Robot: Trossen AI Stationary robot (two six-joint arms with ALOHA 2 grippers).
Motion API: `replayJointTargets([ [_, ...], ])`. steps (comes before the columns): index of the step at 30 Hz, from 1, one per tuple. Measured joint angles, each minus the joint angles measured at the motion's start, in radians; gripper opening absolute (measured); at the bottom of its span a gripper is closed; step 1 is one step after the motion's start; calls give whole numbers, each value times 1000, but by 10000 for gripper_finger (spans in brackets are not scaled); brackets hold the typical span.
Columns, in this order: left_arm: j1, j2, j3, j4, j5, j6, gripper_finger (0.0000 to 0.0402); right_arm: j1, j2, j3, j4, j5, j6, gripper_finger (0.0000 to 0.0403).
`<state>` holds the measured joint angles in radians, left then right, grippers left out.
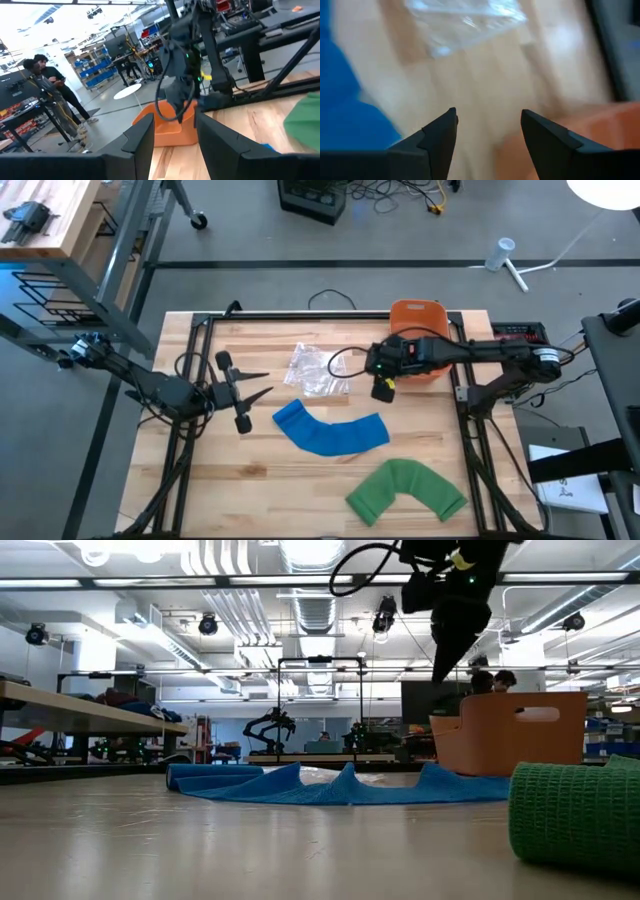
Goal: Roll bandage
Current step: Move the orange bin to the top of the table, then roll the blue bandage
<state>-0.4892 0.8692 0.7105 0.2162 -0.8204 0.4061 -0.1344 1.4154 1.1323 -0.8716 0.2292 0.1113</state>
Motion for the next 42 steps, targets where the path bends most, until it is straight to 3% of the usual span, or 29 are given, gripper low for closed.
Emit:
replayJointTargets([
  [4,0,-2,15,-7,0,0,139,31,-5,-79,214,-136,45,206],
  [7,0,0,15,-8,0,-12,139,78,3,-150,432,-179,73,202],
  [16,0,8,9,-9,0,-80,139,180,98,-248,807,-177,83,199],
  [20,-1,9,-7,-13,0,-207,139,185,186,-296,1031,-179,131,199],
  [25,0,11,-12,-101,0,-255,139,189,318,-333,1276,-217,183,199],
  [31,0,8,-14,-310,1,-662,139,190,389,-306,1297,-232,157,195],
  [36,0,51,-56,-510,124,-1145,139,190,395,-287,1306,-230,103,194],
  [42,0,113,-144,-525,181,-1722,139,199,393,-262,1306,-229,63,194],
])
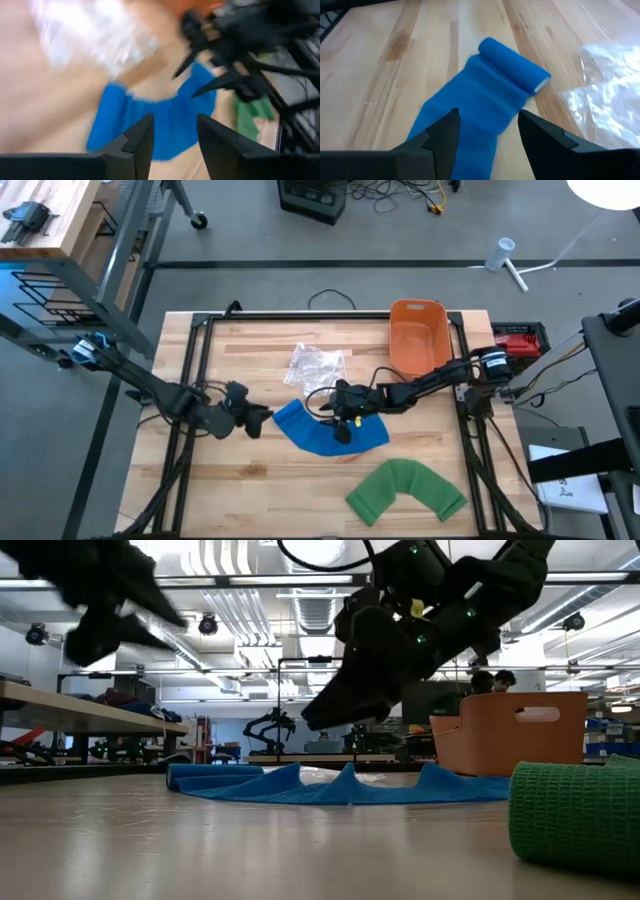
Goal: Roll bandage
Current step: Roll the blue bandage
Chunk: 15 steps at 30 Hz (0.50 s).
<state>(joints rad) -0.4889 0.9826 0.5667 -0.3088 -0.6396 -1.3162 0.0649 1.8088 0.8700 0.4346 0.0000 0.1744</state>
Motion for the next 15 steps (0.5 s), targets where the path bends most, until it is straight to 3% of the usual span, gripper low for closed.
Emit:
replayJointTargets([
  [7,0,86,-142,45,65,-469,139,29,0,35,-2,-2,-65,196],
  [15,0,162,-236,198,53,-645,139,51,0,86,-12,-8,-137,196],
])
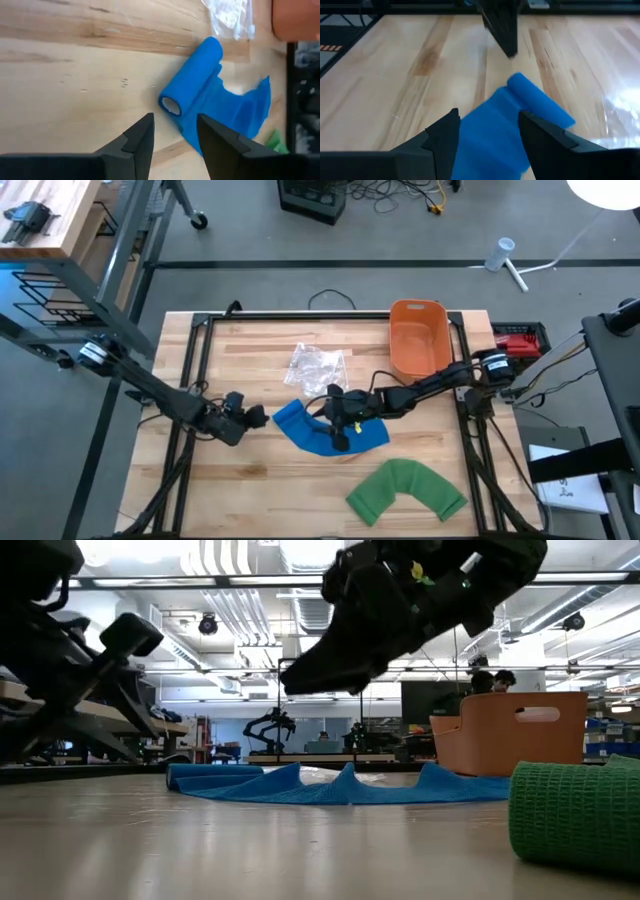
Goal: Roll bandage
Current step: Roll the blue bandage
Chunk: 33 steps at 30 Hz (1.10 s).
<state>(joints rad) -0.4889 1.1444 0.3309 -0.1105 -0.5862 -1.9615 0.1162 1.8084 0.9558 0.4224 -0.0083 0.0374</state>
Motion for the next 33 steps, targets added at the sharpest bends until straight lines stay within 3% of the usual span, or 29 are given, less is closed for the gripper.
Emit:
replayJointTargets([
  [11,36,211,-6,280,-28,-46,139,4,0,53,-27,0,-102,196],
  [24,48,295,62,275,-114,-72,139,4,-1,67,-42,0,-144,195],
  [33,93,353,95,265,-104,-74,139,4,-1,67,-52,0,-144,195],
])
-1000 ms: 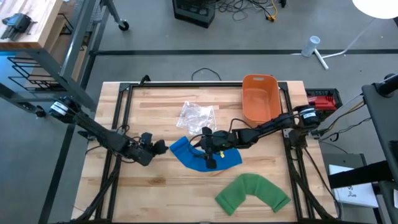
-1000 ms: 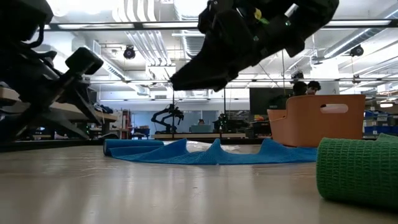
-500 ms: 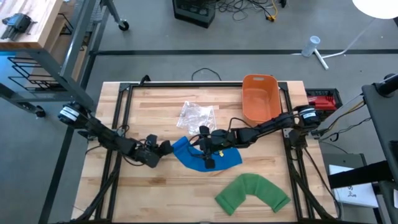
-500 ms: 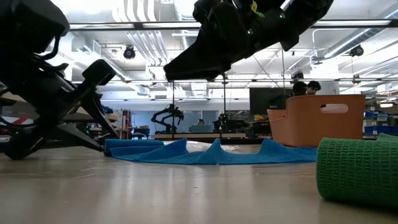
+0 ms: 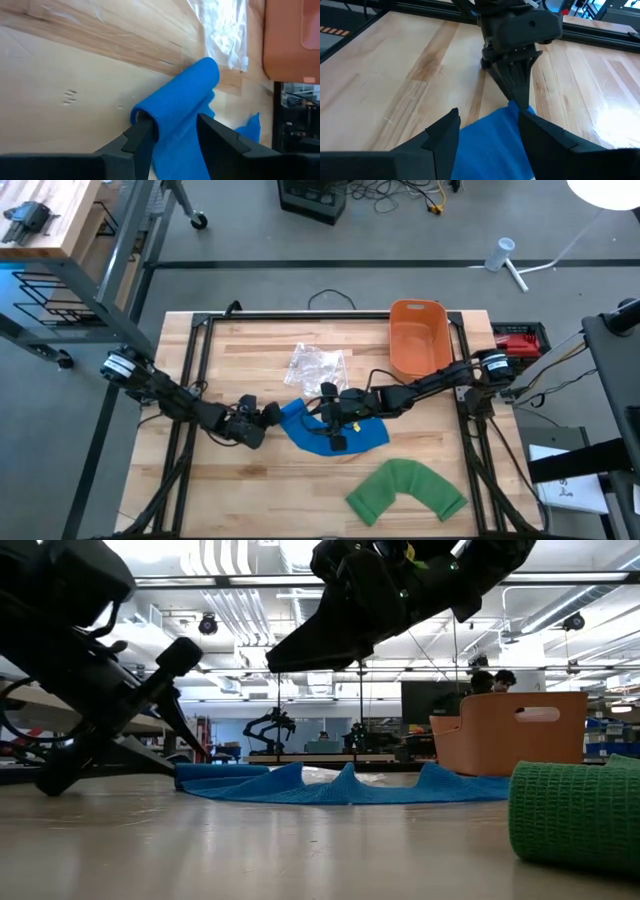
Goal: Roll bandage
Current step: Roll the blue bandage
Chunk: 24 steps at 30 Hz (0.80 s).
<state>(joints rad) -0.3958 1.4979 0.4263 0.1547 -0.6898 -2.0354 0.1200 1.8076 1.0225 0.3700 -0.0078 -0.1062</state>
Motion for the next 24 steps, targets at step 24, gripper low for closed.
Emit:
replayJointTargets([
  [24,53,-20,3,39,-167,471,10,0,-67,0,-97,9,-1,191],
])
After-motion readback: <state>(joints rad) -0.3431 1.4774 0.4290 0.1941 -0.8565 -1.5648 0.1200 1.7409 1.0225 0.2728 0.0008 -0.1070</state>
